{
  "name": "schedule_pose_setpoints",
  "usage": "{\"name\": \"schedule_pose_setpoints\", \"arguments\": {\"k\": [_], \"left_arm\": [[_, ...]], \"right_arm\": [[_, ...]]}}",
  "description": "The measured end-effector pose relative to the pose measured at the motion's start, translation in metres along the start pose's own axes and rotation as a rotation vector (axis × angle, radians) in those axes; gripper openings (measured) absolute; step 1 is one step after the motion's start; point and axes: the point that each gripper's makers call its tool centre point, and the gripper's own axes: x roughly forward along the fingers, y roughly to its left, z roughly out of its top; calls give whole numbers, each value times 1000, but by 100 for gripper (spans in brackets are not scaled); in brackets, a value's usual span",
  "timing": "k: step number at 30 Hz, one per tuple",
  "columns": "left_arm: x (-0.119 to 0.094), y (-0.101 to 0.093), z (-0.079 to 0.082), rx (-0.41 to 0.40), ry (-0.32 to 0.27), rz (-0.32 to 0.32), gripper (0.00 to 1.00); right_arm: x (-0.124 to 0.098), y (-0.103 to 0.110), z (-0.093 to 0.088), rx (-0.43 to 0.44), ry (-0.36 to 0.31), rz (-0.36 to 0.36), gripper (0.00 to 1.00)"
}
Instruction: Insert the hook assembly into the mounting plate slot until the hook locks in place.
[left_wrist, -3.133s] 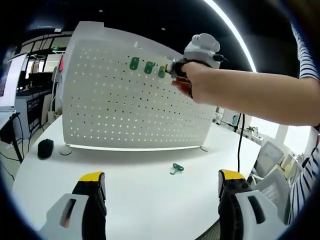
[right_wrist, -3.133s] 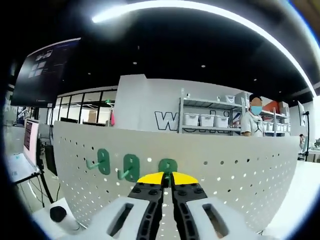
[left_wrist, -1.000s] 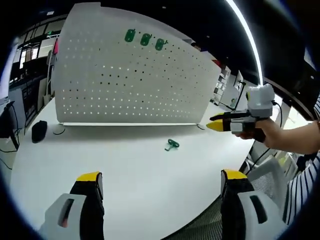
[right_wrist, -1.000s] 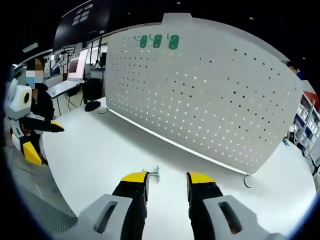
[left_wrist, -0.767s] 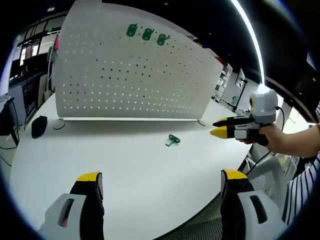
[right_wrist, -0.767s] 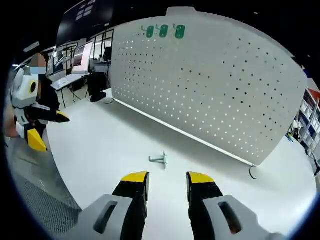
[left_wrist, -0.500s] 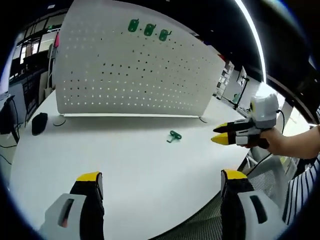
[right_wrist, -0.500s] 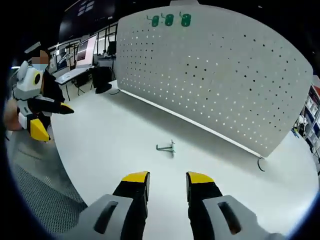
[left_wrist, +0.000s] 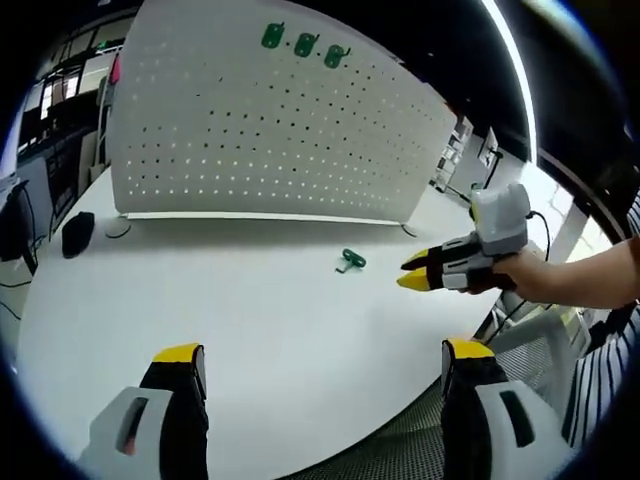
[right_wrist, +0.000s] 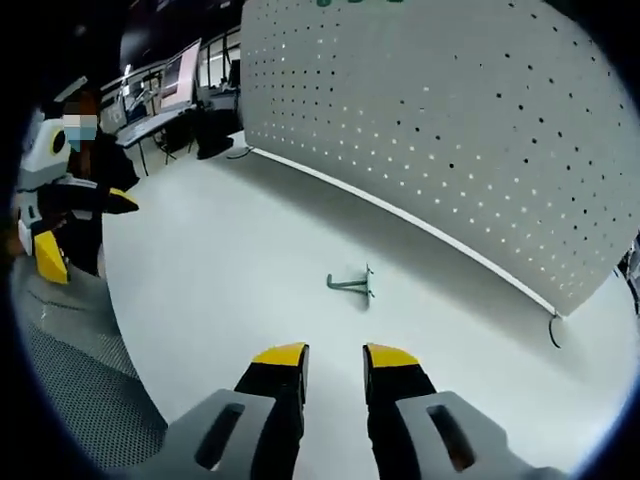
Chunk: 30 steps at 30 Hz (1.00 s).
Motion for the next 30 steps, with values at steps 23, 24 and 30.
{"name": "schedule_pose_setpoints", "arguments": {"k": [23, 24, 30], "left_arm": [[0, 6, 5, -52, -28, 7, 100], [0, 6, 5, -52, -28, 7, 100], [1, 5, 4, -55, -23, 0, 99]], "right_arm": [[65, -31, 12, -62, 162, 55, 8], [66, -30, 12, -61, 164, 59, 8], [70, -31, 10, -80, 196, 68, 6]]}}
